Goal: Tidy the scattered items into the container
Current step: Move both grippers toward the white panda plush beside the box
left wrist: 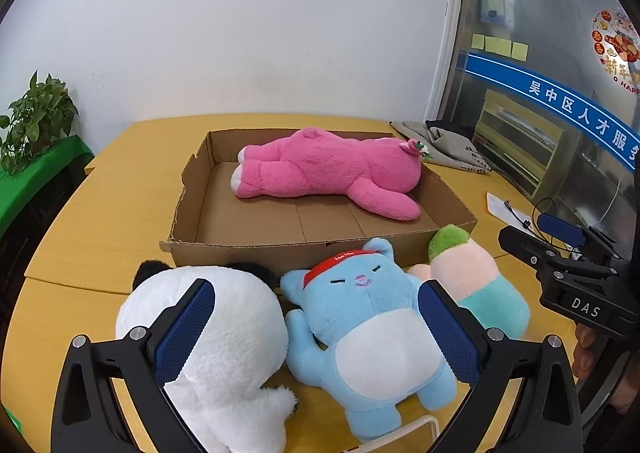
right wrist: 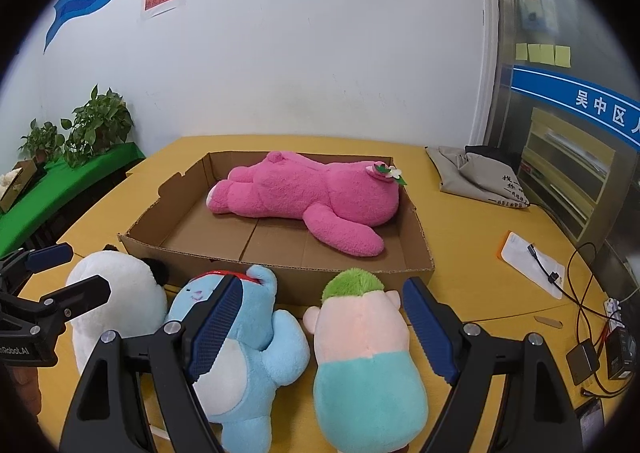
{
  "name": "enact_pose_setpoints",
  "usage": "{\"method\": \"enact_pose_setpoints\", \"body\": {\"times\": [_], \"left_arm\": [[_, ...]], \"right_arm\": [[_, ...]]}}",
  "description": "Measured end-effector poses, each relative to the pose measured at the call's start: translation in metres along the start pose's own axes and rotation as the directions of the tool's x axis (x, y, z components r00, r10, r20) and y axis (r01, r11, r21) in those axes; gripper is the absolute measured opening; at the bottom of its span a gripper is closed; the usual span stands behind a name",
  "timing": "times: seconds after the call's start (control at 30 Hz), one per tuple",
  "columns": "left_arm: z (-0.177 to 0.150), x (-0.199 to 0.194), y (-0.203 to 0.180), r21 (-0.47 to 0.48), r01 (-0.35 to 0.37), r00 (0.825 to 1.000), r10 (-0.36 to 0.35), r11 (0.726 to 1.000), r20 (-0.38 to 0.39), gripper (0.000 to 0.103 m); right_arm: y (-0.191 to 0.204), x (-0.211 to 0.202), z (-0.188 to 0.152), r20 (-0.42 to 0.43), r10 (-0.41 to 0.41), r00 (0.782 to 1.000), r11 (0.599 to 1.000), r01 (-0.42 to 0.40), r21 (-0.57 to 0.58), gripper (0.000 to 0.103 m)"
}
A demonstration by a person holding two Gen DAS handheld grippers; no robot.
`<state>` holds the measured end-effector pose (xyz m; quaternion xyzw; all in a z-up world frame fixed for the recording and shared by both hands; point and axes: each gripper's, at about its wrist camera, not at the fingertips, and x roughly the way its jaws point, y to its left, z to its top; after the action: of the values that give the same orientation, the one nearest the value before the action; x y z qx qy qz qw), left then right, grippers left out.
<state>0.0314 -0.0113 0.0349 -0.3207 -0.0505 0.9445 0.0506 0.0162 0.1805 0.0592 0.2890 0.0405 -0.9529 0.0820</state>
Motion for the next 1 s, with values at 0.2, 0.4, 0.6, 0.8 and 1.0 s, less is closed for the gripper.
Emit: {"method": "enact_pose_setpoints", "body": {"times": [0.2,0.4,0.6,0.8,1.0], "left_arm": [[-0.001,-0.005,0.007,-0.002,0.025,1.000,-0.025,1.000,0.016,0.103],[-0.007,-0.004,0.013,-0.008,0.043,0.999,-0.043,0.999,0.017,0.103],[-0.009,-0.003,0.029,-0.036,0.032,0.999,-0.032,0.999,0.006,0.103],[-0.011,-0.001,0.042,-0.051,0.039,0.999,-0.039,0.998,0.008,0.103],[-0.016,-0.001,0.048,-0.039,0.062,0.998,-0.061,0.997,0.002,0.103]], "right_arm": [[0.006,0.005,-0.006,-0.016,0.012,1.000,1.000,-0.012,0.009,0.082],[0.010,0.007,-0.009,-0.030,0.002,1.000,1.000,-0.002,0.000,0.082],[0.018,0.009,-0.008,-0.031,-0.004,1.000,1.000,0.004,-0.003,0.082],[0.028,0.012,-0.010,-0.044,-0.007,0.999,1.000,0.006,-0.020,0.082],[0.030,0.015,-0.011,-0.056,-0.013,0.998,1.000,0.012,-0.025,0.082]]}}
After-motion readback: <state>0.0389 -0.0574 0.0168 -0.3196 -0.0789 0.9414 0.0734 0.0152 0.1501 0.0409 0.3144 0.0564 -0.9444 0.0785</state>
